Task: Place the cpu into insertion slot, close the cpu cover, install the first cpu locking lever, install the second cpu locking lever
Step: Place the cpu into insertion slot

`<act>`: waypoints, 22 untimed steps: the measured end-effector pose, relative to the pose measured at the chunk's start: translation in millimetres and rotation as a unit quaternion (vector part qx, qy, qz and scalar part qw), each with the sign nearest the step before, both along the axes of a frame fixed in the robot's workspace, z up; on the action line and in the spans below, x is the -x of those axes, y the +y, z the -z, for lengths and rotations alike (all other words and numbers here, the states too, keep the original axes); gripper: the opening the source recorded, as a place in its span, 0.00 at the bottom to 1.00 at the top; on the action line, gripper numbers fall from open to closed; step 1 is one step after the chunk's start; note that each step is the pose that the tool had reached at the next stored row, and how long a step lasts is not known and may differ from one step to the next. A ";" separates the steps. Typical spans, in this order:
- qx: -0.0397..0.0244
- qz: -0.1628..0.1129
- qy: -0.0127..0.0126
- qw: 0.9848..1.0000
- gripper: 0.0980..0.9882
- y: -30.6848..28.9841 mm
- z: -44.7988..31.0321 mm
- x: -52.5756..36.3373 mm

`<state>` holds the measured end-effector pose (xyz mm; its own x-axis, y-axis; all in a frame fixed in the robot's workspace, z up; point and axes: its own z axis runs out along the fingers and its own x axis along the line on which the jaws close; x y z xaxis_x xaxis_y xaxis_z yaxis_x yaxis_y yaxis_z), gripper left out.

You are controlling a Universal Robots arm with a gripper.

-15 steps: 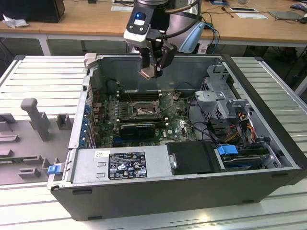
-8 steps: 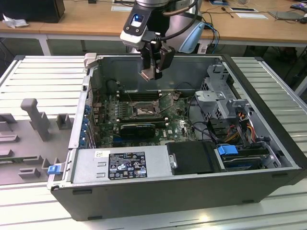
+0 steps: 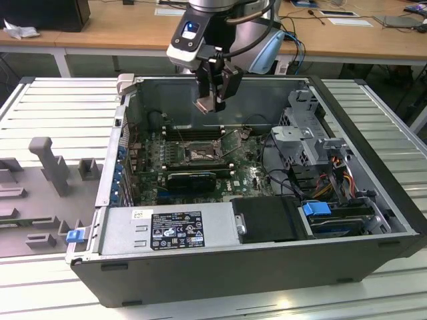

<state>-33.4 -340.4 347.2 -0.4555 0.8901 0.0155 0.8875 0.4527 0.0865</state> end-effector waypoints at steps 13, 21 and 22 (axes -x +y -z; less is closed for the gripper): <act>0.000 0.027 0.000 1.000 0.48 0.0 1.2 0.0; 0.000 0.049 0.000 0.999 0.48 0.0 1.5 0.0; 0.000 0.053 0.000 0.999 0.48 0.0 1.6 0.0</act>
<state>-33.4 -340.4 345.6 -0.3592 0.9331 0.0155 0.9302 0.3567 0.0864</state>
